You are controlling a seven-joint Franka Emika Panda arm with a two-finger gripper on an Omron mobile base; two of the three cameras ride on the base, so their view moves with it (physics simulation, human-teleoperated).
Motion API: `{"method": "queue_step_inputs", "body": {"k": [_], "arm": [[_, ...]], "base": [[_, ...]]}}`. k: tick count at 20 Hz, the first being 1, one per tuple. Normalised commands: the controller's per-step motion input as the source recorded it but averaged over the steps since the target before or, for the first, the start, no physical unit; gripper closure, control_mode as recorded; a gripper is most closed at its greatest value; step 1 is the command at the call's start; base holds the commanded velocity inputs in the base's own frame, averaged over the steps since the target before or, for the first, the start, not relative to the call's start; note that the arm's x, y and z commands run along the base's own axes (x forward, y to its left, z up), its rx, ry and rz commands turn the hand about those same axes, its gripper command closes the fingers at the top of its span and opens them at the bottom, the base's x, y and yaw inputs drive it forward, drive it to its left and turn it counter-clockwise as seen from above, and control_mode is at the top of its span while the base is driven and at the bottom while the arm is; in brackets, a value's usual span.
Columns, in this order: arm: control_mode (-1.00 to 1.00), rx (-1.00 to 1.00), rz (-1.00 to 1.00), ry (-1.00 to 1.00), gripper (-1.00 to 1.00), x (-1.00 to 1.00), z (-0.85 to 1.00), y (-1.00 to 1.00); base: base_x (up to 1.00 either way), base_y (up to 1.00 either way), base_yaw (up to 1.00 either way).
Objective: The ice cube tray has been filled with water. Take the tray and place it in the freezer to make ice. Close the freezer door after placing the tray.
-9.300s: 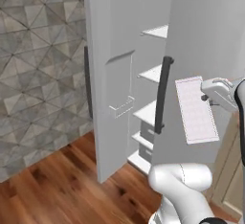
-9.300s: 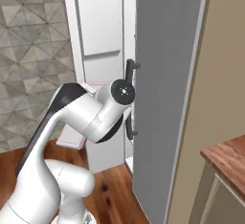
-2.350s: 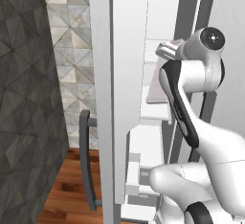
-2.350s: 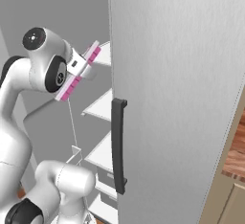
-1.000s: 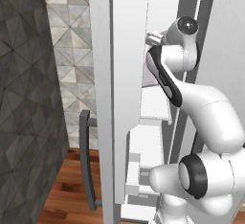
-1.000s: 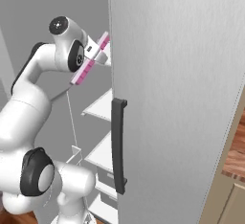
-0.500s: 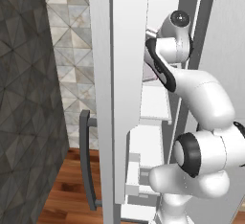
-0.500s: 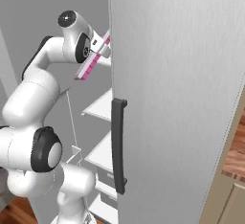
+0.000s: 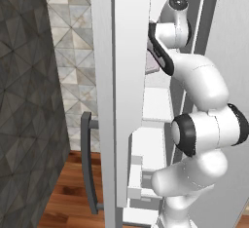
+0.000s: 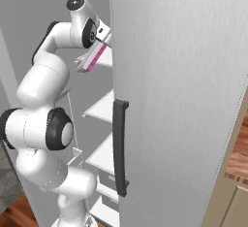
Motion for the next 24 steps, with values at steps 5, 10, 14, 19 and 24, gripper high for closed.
{"method": "queue_step_inputs", "body": {"k": [5, 10, 14, 19, 24], "arm": [[-1.0, -0.01, 0.0, 0.0, 1.0, 0.73, 0.0, 0.0], [-1.0, -0.04, 0.0, 0.0, 1.0, 0.75, -0.02, 0.0], [-1.0, -0.05, 0.0, 0.0, 1.0, 0.56, -0.21, 0.0], [-1.0, -0.08, 0.0, 0.0, 1.0, 0.47, -0.56, 0.0], [-1.0, -0.11, 0.0, 0.0, -1.0, 0.22, -0.66, 0.0]], "base": [[0.0, 0.0, 0.0], [0.0, 0.0, 0.0], [0.0, 0.0, 0.0], [0.0, 0.0, 0.0], [0.0, 0.0, 0.0]]}}
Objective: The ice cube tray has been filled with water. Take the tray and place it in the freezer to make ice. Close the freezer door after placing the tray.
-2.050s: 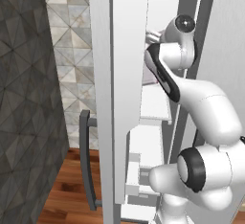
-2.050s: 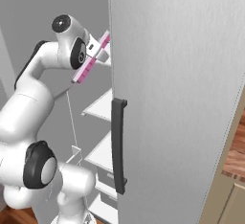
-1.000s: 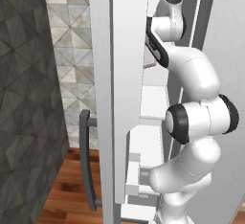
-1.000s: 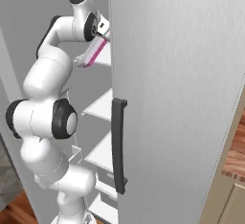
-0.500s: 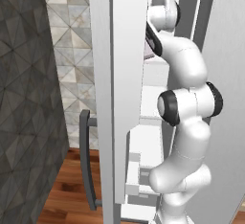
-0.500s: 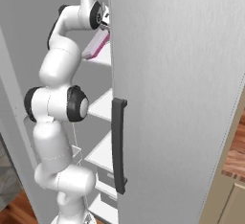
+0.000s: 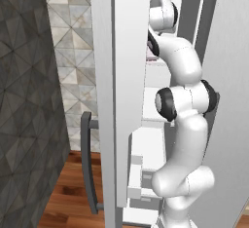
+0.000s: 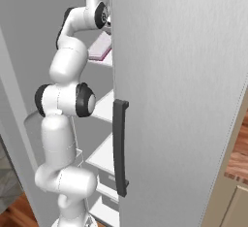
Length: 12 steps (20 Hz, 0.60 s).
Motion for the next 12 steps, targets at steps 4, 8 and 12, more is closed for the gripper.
{"method": "queue_step_inputs", "body": {"k": [4, 8, 12], "arm": [[-1.0, -0.1, 0.0, -0.08, -1.0, -0.35, -0.14, 0.0], [-1.0, -0.05, 0.0, -0.07, -1.0, -0.74, 0.0, 0.0], [-1.0, -0.04, 0.0, -0.06, -1.0, -1.0, -0.4, 0.01]], "base": [[0.0, 0.0, 0.0], [0.0, 0.0, 0.0], [0.0, 0.0, 0.0]]}}
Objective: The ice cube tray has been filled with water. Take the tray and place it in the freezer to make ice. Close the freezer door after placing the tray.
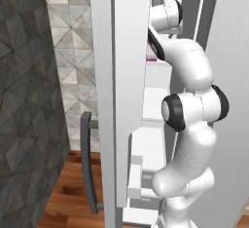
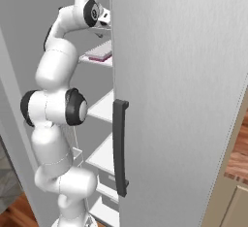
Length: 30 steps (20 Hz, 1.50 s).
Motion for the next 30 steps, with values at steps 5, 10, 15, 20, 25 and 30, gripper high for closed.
{"method": "queue_step_inputs", "body": {"k": [5, 10, 15, 20, 25, 30], "arm": [[-1.0, -0.02, 0.0, -0.18, -1.0, -1.0, -0.55, 0.01], [-1.0, -0.05, 0.0, -0.41, -1.0, -1.0, -0.47, 0.07], [-1.0, -0.03, 0.0, -0.42, -1.0, -1.0, -0.13, 0.06], [-1.0, 0.0, 0.0, -0.16, -1.0, -1.0, 0.62, -0.01], [-1.0, 0.02, 0.01, 0.07, -1.0, -1.0, 0.64, -0.01], [-1.0, 0.0, 0.1, 0.28, -1.0, -0.94, 0.27, 0.0]], "base": [[0.0, 0.0, 0.0], [0.0, 0.0, 0.0], [0.0, 0.0, 0.0], [0.0, 0.0, 0.0], [0.0, 0.0, 0.0], [0.0, 0.0, 0.0]]}}
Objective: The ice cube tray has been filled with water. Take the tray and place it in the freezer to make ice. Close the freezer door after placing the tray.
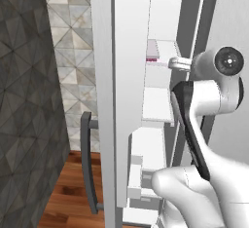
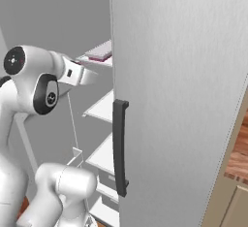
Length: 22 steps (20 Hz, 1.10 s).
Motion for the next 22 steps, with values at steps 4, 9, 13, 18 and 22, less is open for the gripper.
{"method": "queue_step_inputs", "body": {"k": [4, 9, 13, 18, 22], "arm": [[-1.0, 0.0, 0.25, 0.24, -1.0, -0.58, 0.0, -0.12], [-1.0, 0.0, 0.22, 0.14, -1.0, -0.25, 0.03, -0.02], [-1.0, -0.01, 0.1, 0.02, -1.0, -0.36, 0.06, 0.0], [1.0, -0.06, 0.05, 0.0, -1.0, -0.35, 0.0, 0.04], [1.0, 0.0, 0.0, 0.0, -1.0, 0.0, 0.0, 0.0]], "base": [[0.0, 0.0, 0.0], [0.0, 0.0, 0.0], [0.0, 0.0, 0.0], [-0.4, 0.04, 0.01], [-1.0, 0.12, 0.0]]}}
